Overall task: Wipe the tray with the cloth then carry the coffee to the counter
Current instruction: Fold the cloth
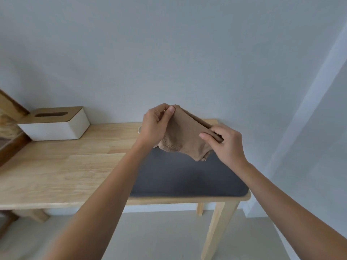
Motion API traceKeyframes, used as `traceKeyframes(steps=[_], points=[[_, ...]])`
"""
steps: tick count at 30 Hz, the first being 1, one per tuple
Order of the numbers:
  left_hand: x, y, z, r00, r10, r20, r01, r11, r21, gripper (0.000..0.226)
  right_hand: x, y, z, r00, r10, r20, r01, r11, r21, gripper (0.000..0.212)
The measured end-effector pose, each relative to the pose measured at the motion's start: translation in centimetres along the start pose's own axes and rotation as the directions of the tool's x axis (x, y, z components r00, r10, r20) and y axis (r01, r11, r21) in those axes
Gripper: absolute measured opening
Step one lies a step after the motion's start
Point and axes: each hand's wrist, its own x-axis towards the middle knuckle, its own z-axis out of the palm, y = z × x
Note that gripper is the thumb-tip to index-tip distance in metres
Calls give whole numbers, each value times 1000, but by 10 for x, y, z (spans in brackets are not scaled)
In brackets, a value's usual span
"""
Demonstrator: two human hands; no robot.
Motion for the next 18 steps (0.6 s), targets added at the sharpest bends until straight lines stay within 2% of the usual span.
traceKeyframes(steps=[3,7,10,14,16,18], points=[[-5,-9,-22,993,-45,-106,49,998,32,37,22,-18,11,997,-79,-24,81,995,64,32],[-18,-19,-58,957,14,-291,54,973,225,38,37,-52,46,996,-91,9,86,970,226,40],[-37,-31,-89,907,49,-419,105,936,337,31,36,-79,85,997,-11,74,-17,930,367,47],[-64,-52,-141,876,29,-481,210,876,434,28,27,-108,145,980,34,195,-125,869,478,47],[-70,-65,-169,874,-49,-483,300,838,456,35,24,-118,177,961,98,260,-222,833,507,48],[-70,-83,-192,863,-193,-466,427,772,470,39,26,-124,209,913,212,349,-370,789,490,50]])
